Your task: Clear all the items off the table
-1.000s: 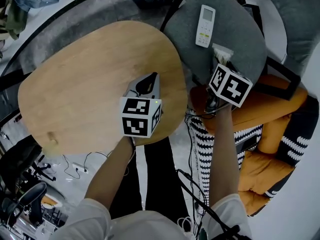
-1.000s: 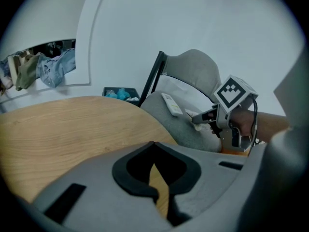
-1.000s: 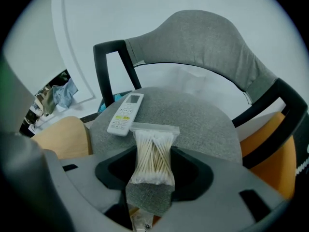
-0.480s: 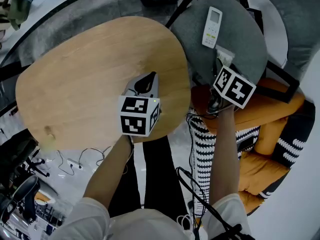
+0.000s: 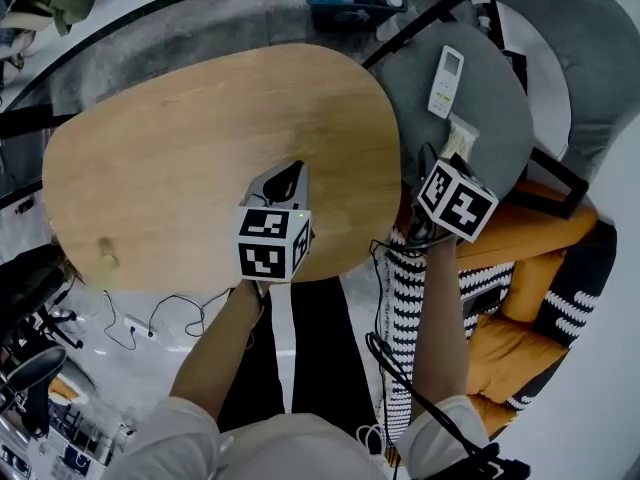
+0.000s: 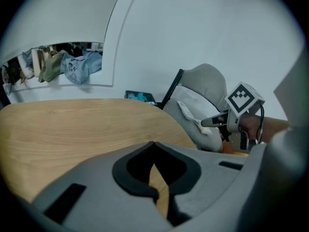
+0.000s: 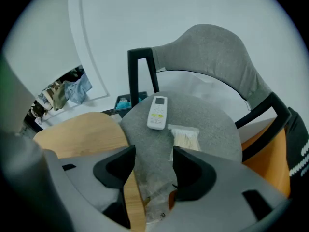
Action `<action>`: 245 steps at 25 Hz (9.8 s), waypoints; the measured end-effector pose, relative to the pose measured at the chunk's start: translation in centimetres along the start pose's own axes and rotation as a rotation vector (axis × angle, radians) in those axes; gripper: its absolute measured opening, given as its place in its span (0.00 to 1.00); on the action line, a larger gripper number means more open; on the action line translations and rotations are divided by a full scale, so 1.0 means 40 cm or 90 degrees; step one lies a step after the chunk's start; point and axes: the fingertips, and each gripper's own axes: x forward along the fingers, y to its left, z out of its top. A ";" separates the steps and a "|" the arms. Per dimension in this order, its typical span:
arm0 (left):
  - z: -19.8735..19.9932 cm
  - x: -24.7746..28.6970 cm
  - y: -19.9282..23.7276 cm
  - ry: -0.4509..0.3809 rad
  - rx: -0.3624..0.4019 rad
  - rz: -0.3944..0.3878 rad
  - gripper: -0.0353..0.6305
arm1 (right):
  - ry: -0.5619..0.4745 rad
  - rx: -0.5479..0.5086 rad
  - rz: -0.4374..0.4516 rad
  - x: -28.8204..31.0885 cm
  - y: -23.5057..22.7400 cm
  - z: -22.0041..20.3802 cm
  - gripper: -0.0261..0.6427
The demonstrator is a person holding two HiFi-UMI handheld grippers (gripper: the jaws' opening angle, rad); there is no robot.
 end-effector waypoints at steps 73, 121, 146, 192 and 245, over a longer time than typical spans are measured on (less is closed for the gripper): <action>-0.899 -1.086 1.033 -0.261 -0.718 0.425 0.06 | 0.115 -0.604 0.477 -0.536 1.766 -0.830 0.27; -0.994 -1.090 1.099 -0.253 -0.758 0.423 0.06 | 0.129 -0.839 0.440 -0.508 1.911 -0.991 0.56; -0.622 -0.850 1.008 -0.160 -0.512 0.300 0.06 | 0.075 -0.555 0.365 -0.397 1.599 -0.588 0.56; -0.072 0.031 -0.249 0.057 0.029 -0.075 0.06 | -0.010 0.061 0.063 -0.263 -0.054 -0.095 0.56; 0.174 0.309 -0.477 0.037 0.152 -0.120 0.06 | -0.070 0.106 0.029 0.018 -0.459 0.161 0.58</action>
